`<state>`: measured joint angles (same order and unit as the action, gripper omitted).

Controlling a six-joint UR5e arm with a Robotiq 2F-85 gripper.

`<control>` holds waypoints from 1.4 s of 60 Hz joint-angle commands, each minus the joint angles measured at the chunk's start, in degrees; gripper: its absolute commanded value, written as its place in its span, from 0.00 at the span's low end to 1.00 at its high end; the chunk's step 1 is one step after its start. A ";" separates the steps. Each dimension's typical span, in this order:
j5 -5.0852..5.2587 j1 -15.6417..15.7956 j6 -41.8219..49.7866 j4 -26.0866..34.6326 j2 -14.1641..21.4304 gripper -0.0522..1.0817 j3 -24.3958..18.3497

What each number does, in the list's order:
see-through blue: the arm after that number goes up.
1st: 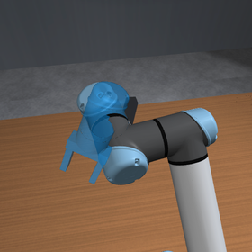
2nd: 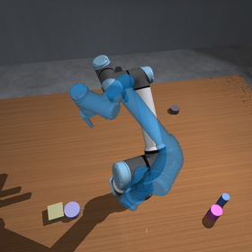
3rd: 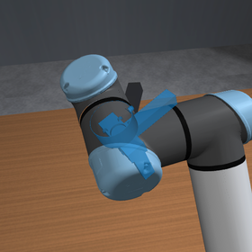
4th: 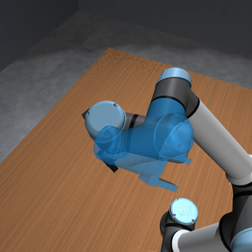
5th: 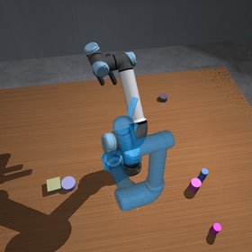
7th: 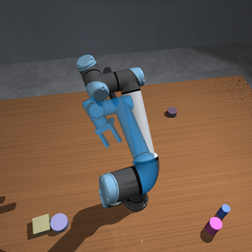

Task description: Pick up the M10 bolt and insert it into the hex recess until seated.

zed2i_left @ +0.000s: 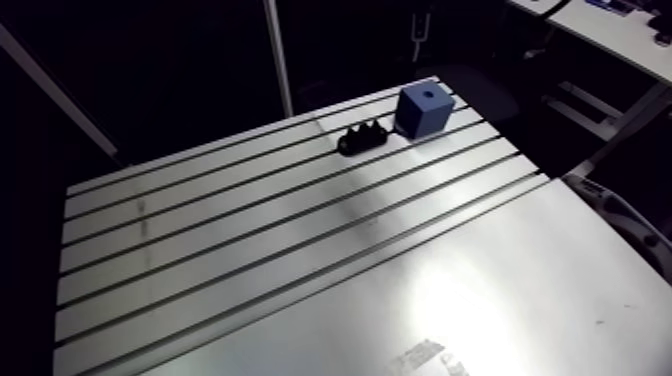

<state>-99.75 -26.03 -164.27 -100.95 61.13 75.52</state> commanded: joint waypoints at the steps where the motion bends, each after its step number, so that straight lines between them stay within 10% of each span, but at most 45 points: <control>1: -0.23 -0.73 0.03 -0.25 -0.01 0.80 0.88; 84: -0.05 -3.25 1.26 -4.89 -1.93 0.83 2.20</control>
<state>-99.71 -29.16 -163.21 -104.36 59.97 77.39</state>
